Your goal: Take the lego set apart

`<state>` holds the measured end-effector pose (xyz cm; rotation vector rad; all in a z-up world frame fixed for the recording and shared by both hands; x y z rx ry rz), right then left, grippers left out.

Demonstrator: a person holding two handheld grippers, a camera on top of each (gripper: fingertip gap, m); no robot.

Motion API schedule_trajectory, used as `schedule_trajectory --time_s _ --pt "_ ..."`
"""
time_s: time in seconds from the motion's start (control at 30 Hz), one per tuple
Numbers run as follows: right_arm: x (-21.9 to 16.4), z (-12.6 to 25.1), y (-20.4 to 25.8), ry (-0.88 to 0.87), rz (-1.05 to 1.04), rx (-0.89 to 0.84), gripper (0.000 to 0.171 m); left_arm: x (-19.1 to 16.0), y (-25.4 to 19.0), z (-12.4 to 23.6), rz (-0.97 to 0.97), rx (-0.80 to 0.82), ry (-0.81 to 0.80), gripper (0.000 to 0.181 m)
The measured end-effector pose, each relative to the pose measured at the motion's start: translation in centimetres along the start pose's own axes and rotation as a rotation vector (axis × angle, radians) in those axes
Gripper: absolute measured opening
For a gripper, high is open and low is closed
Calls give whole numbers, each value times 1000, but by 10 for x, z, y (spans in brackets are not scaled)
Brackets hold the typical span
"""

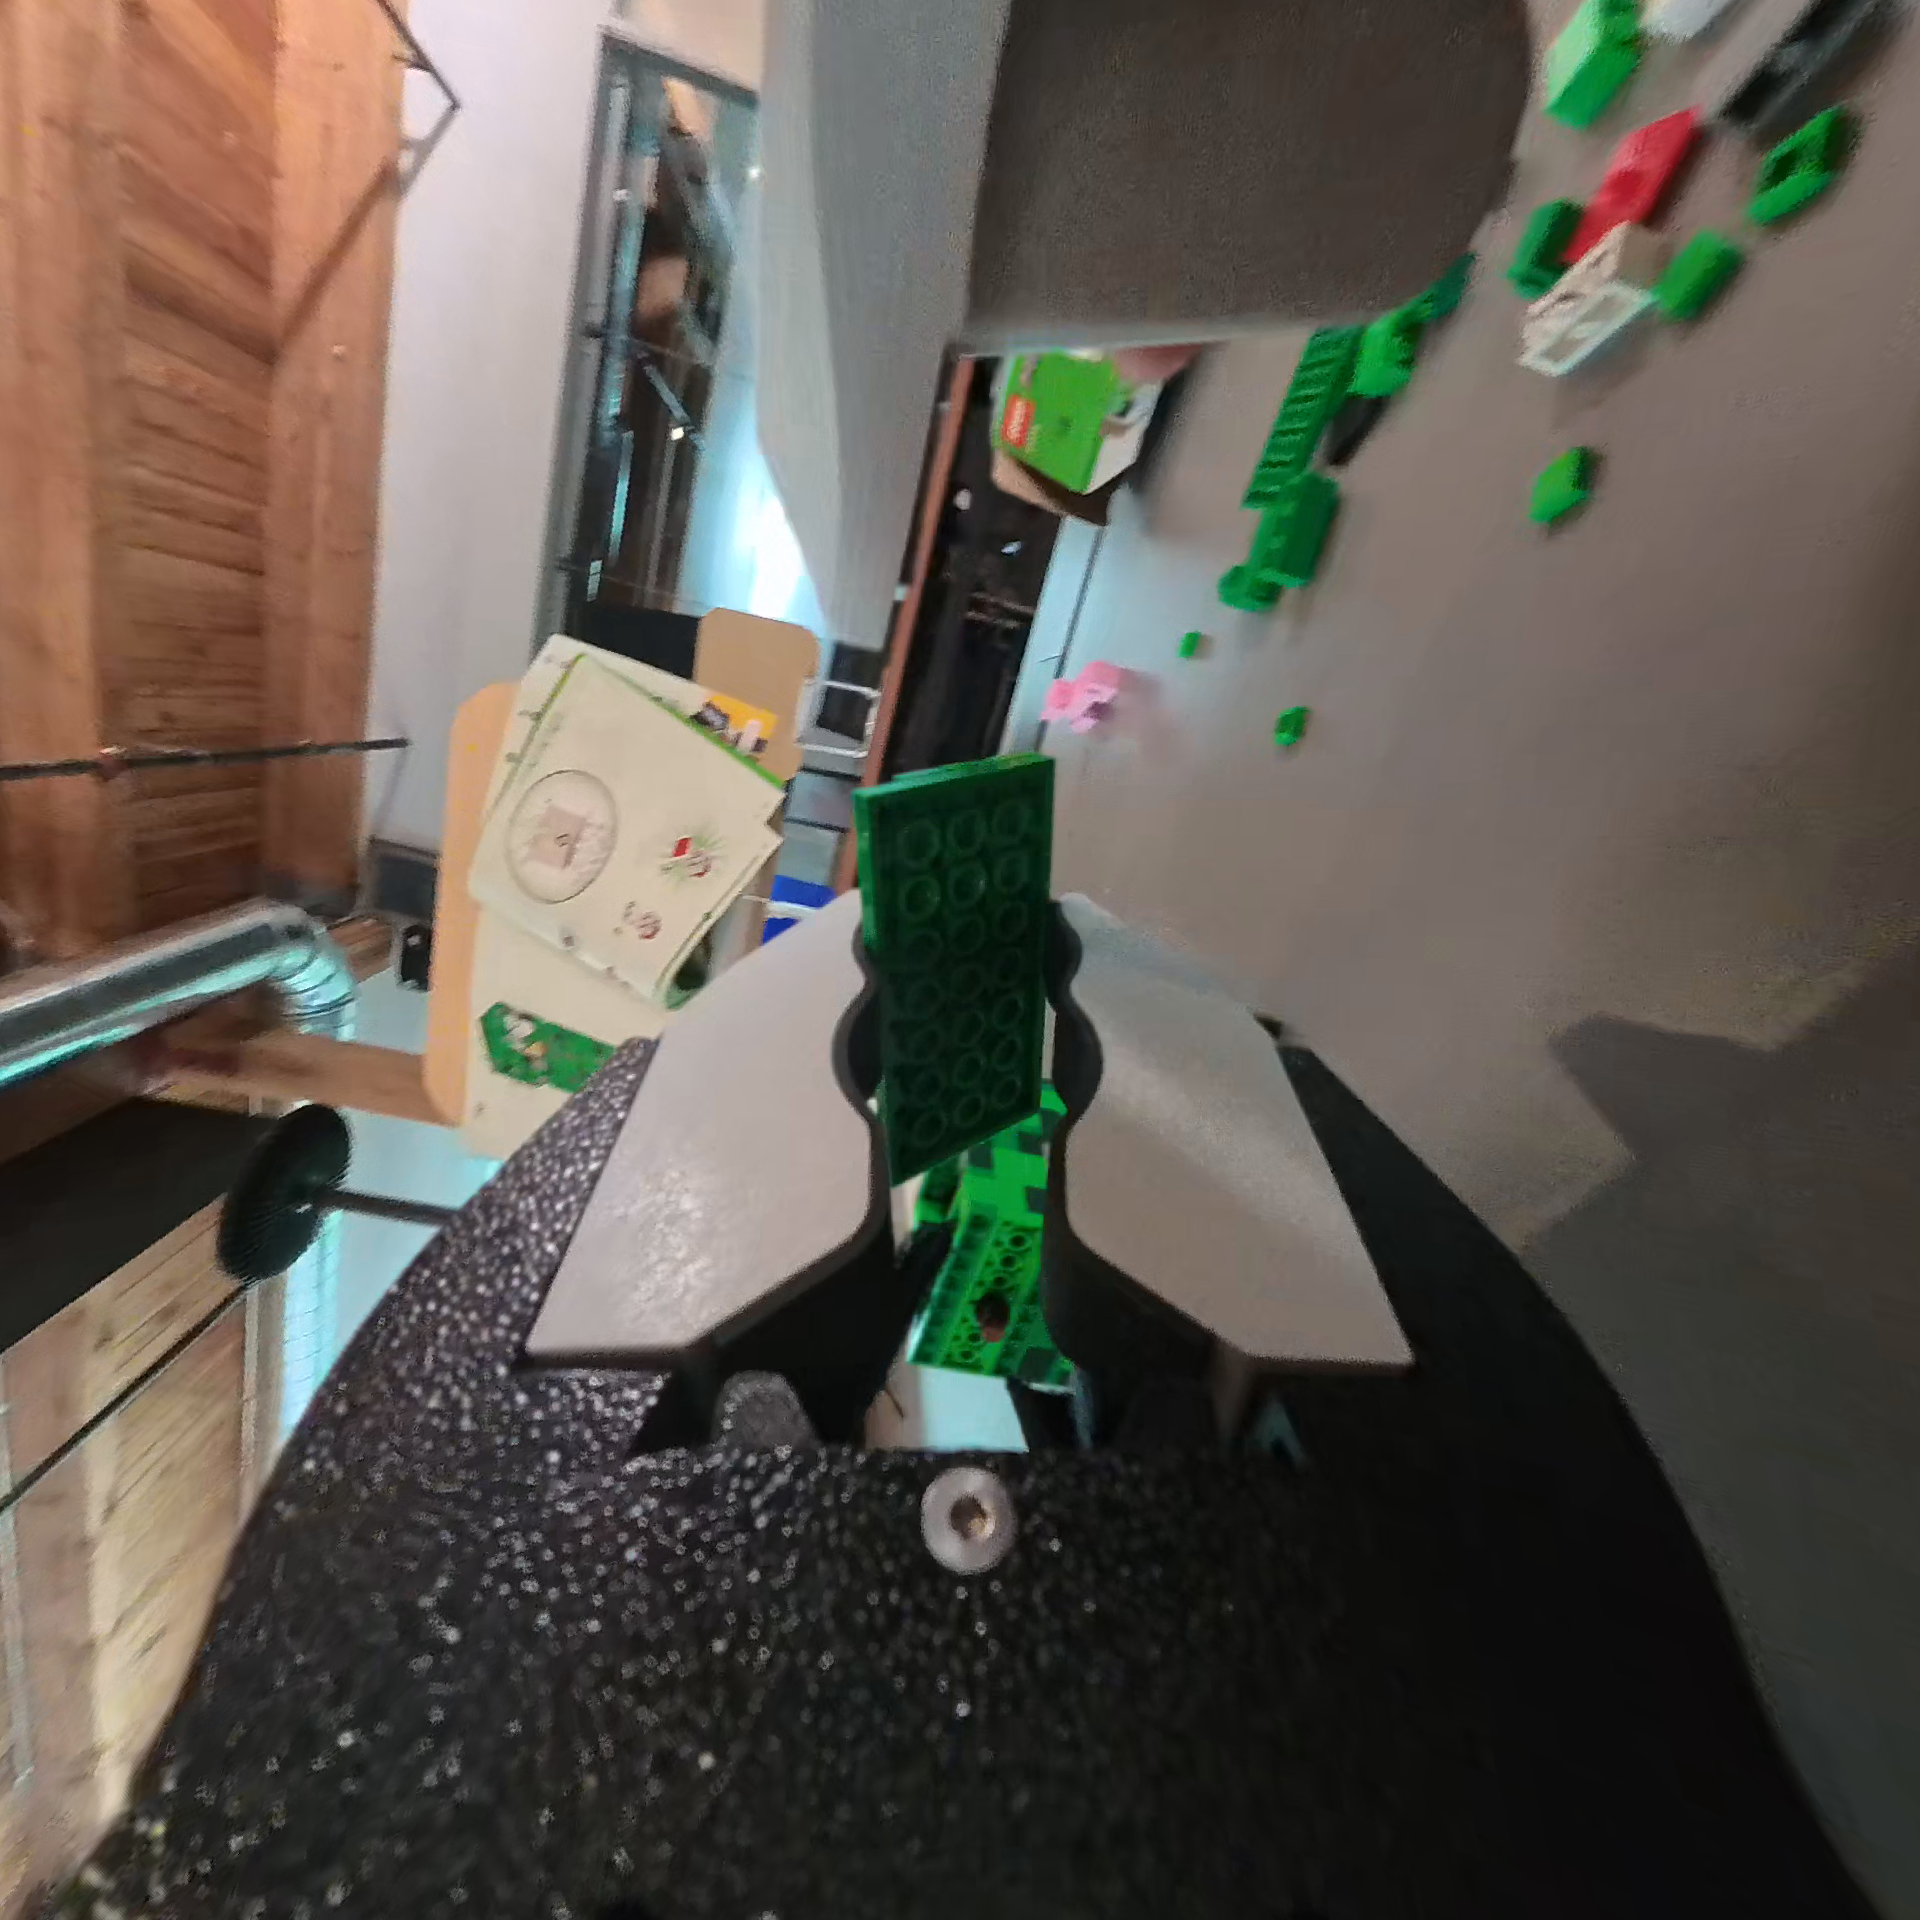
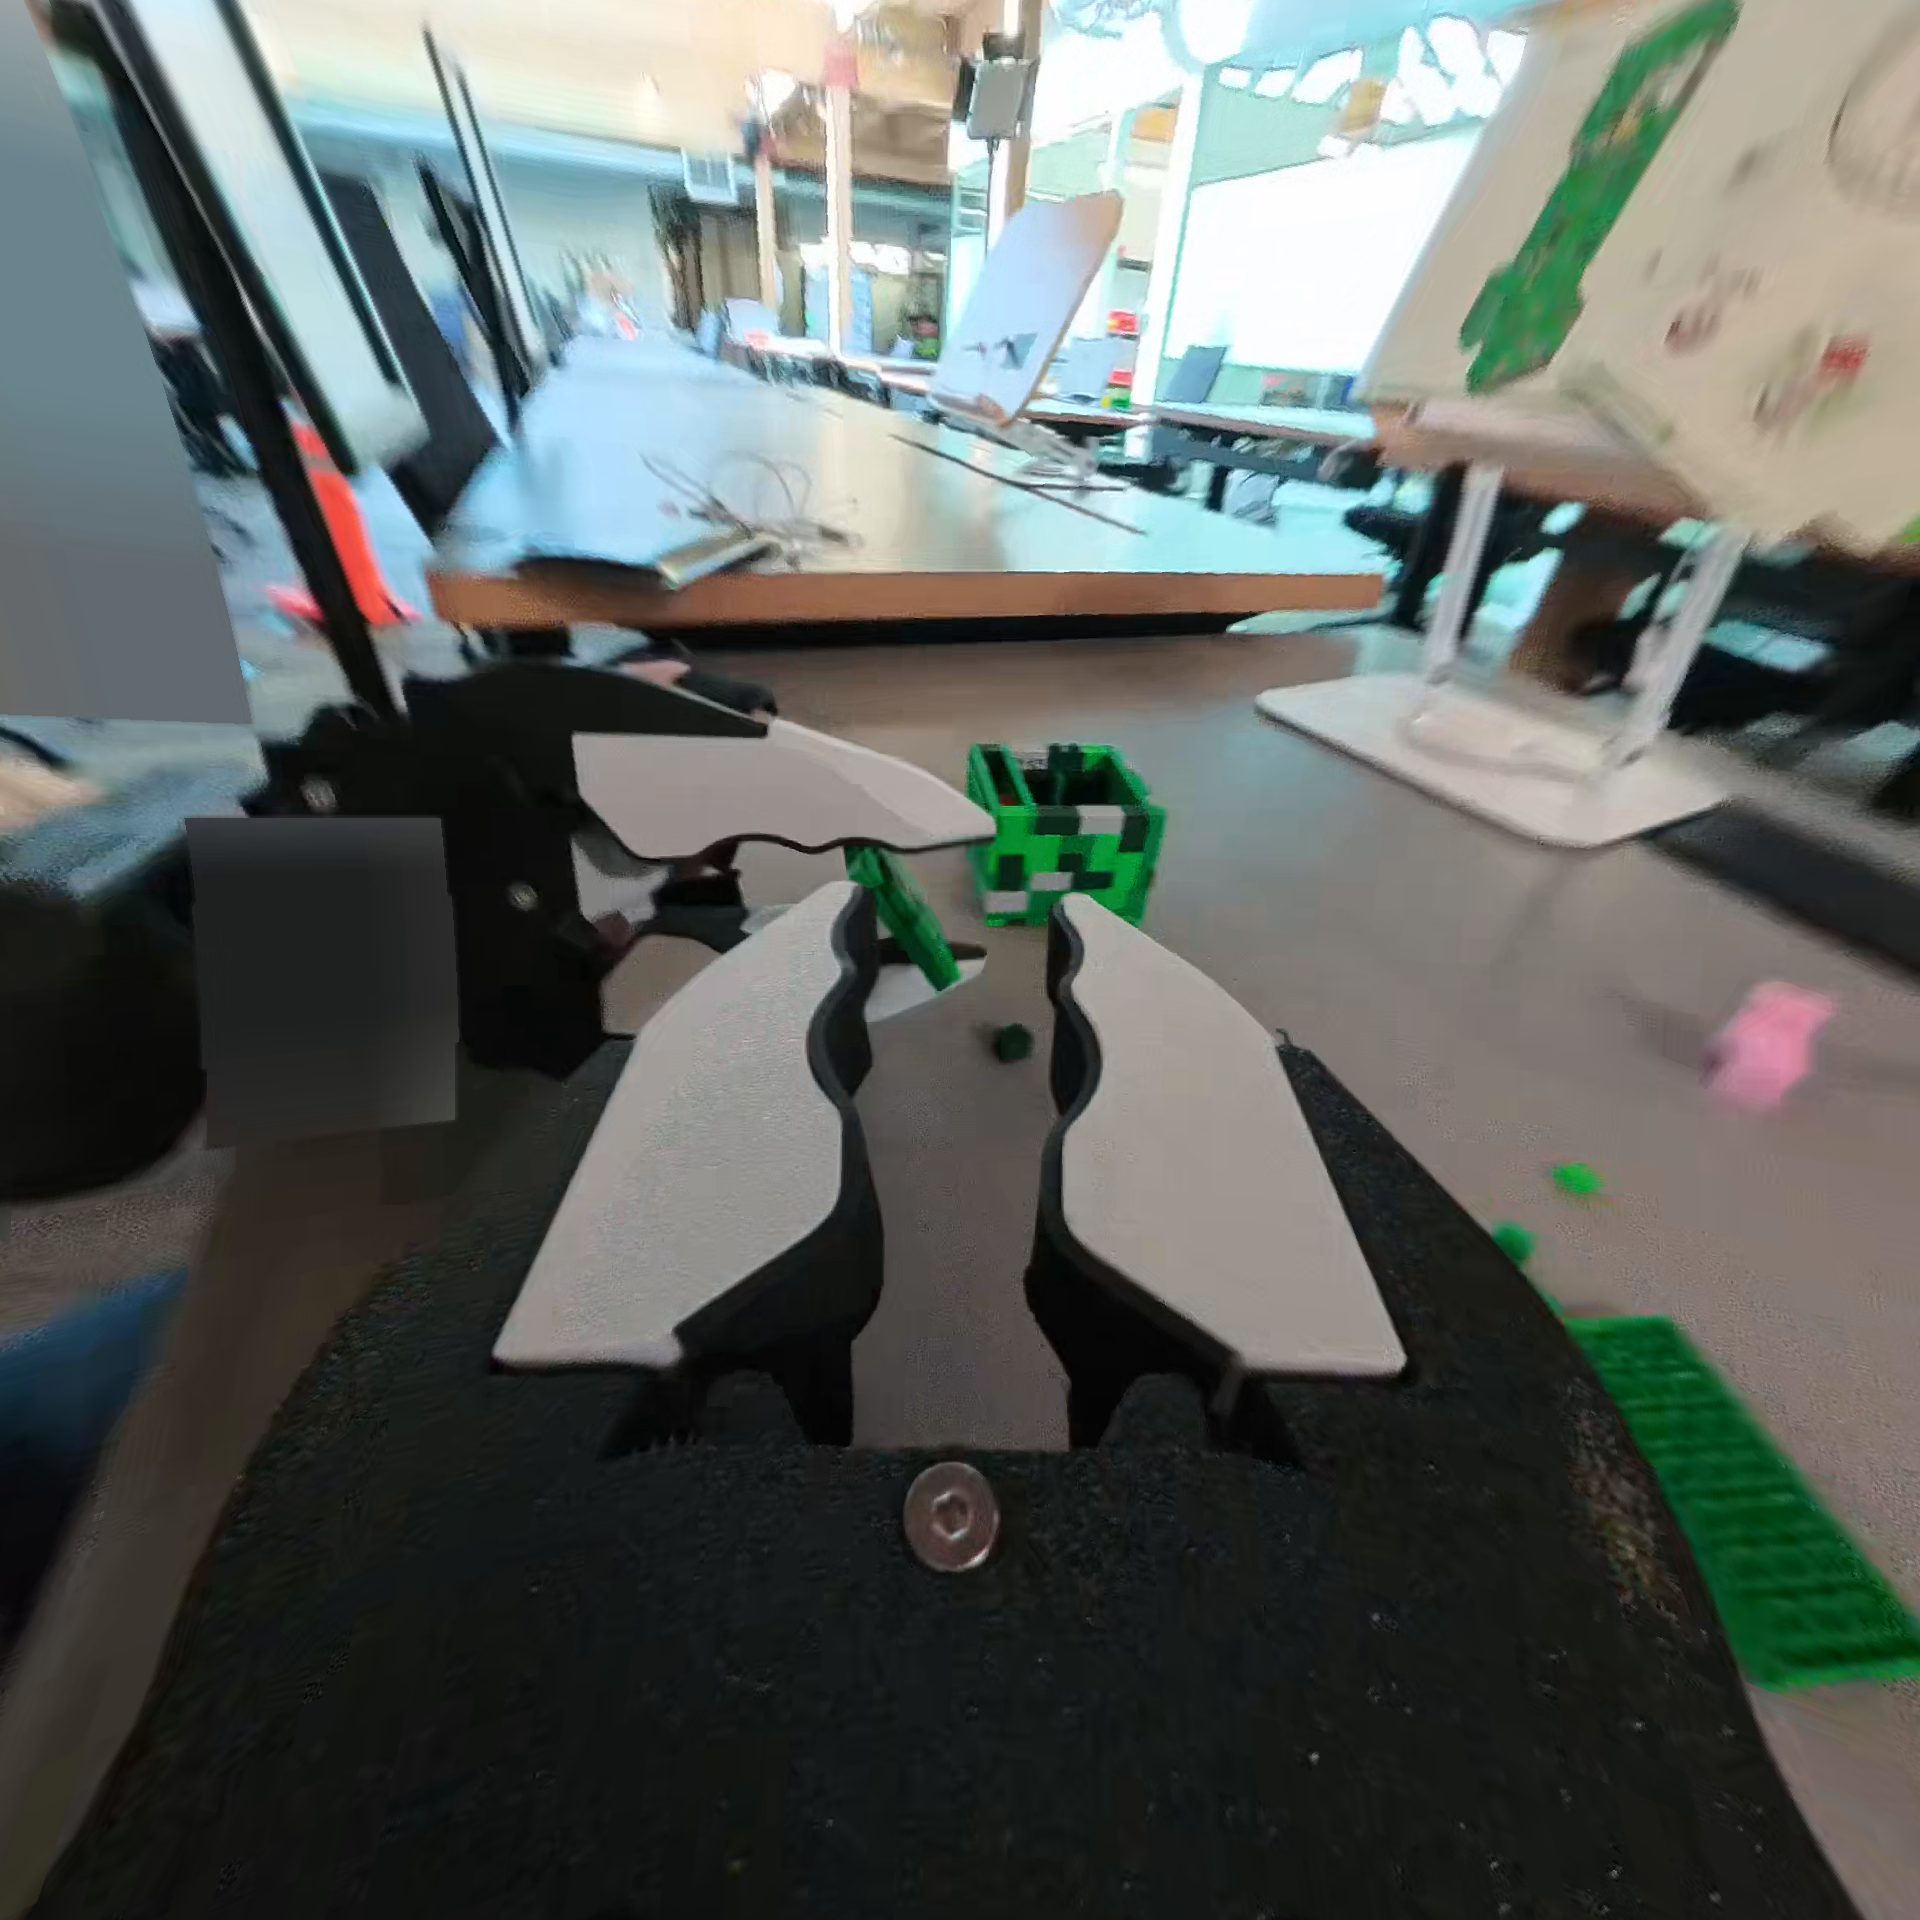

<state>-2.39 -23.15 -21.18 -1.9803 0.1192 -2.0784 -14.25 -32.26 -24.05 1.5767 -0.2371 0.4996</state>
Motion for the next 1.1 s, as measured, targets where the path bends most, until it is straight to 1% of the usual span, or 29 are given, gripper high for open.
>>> schedule_trajectory --time_s 0.07,0.1,0.13,0.2,0.23,0.3,0.37,0.43,0.53,0.6,0.67,0.77,0.87,0.93,1.03,1.1 --pt "-1 1 -5 -17 -117 57 32 1 0 1 -29 20 -15 28" --pt "-1 0 -4 -11 -120 69 34 3 -2 1 -43 11 -25 29" --pt "-1 -1 -2 10 -74 74 36 4 -4 2 -53 -2 -31 27" --pt "-3 -4 7 56 125 53 37 6 -11 2 -54 -78 -64 29" --pt "-3 -6 12 75 234 29 35 6 -13 3 -54 -114 -82 29" --pt "-7 -10 21 141 423 13 25 8 -14 4 -46 -124 -99 28" --pt "-13 -13 28 208 526 35 7 8 -14 5 -2 -167 -117 28" --pt "-13 -14 28 224 526 29 6 7 -13 4 74 -198 -118 26" --pt "-10 -13 22 220 469 -23 6 8 -4 3 303 -229 -140 32" --pt "-10 -11 17 223 507 -92 6 7 3 3 513 -304 -165 35" --pt "-11 -8 14 221 617 -181 6 4 14 3 797 -427 -229 38" --pt "-14 -6 14 236 870 -321 6 -4 28 1 1173 -603 -308 38" --pt "-17 -7 18 262 1068 -378 5 -10 29 -6 1481 -802 -279 38" --pt "-17 -7 19 266 1133 -400 5 -7 23 -10 1605 -950 -261 34" --pt "-15 -6 21 249 1206 -420 6 -4 17 -13 1739 -1056 -239 24" --pt "-14 -6 25 229 1256 -427 6 -4 14 -14 1821 -1094 -255 19"
Point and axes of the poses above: each gripper's, where its closed fingertips meet, z back along the fingers, x out of its top, y = z × x across the jaws, the point moved 9 cm from there along z, back along the fingers, and after that the axes turned 11 degrees about z, right-handed, at the moved point
